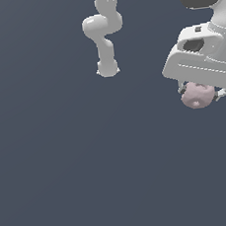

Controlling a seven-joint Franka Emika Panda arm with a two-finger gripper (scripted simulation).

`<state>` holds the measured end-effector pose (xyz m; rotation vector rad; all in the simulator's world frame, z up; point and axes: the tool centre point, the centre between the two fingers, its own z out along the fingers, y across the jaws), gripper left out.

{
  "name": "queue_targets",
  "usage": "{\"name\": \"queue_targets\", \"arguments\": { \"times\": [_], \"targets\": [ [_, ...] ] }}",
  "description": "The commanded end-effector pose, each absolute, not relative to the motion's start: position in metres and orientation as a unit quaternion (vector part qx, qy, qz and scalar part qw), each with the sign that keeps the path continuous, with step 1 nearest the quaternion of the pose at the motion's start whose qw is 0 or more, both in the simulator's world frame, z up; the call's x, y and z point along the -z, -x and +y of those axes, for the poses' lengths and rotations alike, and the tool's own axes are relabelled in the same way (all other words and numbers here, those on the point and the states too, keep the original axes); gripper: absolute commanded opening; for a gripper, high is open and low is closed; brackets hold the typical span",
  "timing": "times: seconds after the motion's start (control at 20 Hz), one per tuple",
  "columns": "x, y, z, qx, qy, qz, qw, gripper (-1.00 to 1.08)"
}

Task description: Pick up the object and move it to a goal position.

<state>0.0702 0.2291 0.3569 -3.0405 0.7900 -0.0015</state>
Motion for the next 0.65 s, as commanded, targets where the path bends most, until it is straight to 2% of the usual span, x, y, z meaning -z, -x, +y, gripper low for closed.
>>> {"name": "queue_targets", "arguments": {
  "times": [0.0,0.6],
  "targets": [
    [-0.365,-0.071,0.235,0.0,0.968,0.252,0.0,-1.0],
    [-0.38,-0.073,0.245,0.0,0.968,0.252,0.0,-1.0]
  ]
}}
